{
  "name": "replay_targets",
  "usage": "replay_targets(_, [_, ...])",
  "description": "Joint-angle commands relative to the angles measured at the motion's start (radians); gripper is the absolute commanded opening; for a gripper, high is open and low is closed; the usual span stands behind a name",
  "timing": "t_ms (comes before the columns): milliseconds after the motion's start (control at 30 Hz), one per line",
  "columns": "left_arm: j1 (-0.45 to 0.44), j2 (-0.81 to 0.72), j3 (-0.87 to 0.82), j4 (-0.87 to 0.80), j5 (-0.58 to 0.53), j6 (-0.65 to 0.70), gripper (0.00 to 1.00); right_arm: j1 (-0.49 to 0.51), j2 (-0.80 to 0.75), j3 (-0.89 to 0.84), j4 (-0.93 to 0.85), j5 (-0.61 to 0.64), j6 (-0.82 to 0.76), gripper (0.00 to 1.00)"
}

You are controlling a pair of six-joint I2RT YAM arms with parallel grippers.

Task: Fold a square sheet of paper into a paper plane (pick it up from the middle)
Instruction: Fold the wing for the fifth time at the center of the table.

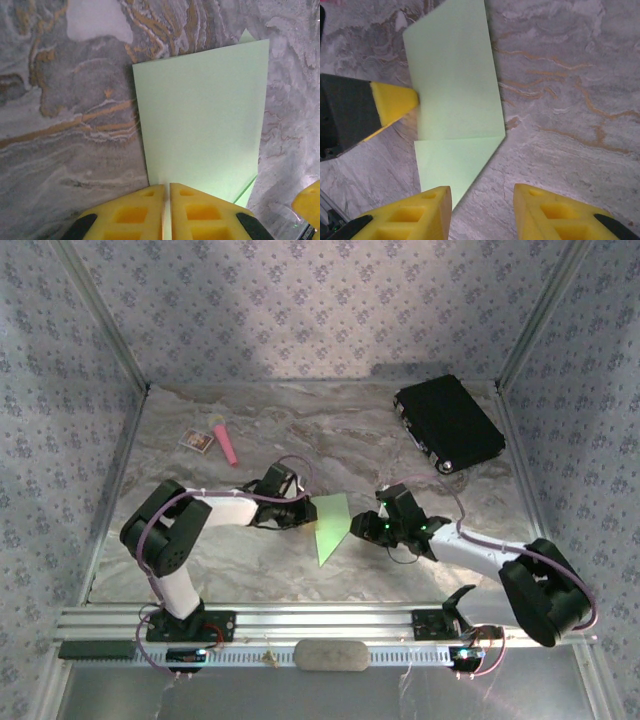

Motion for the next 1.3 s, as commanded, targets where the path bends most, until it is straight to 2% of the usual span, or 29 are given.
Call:
replay_targets(0, [0.001, 0.042, -0.017, 0.001, -0.004, 0.041, 0.11, -0.011, 0.023, 0.017, 0.012, -0.057, 0.012, 0.39])
replay_targets(400, [0.012, 0.039, -0.001, -0.042, 0.002, 0.081, 0.10, -0.046, 0.108, 0.026, 0.138, -0.161, 0.055, 0.39])
replay_targets(900, [0.016, 0.046, 0.014, -0.059, 0.018, 0.093, 0.09, -0.081, 0.214, 0.043, 0.204, -0.162, 0.108, 0.38])
replay_targets(1267, [0.017, 0.053, 0.022, -0.070, 0.025, 0.103, 0.09, -0.113, 0.298, 0.058, 0.373, -0.259, 0.140, 0.35])
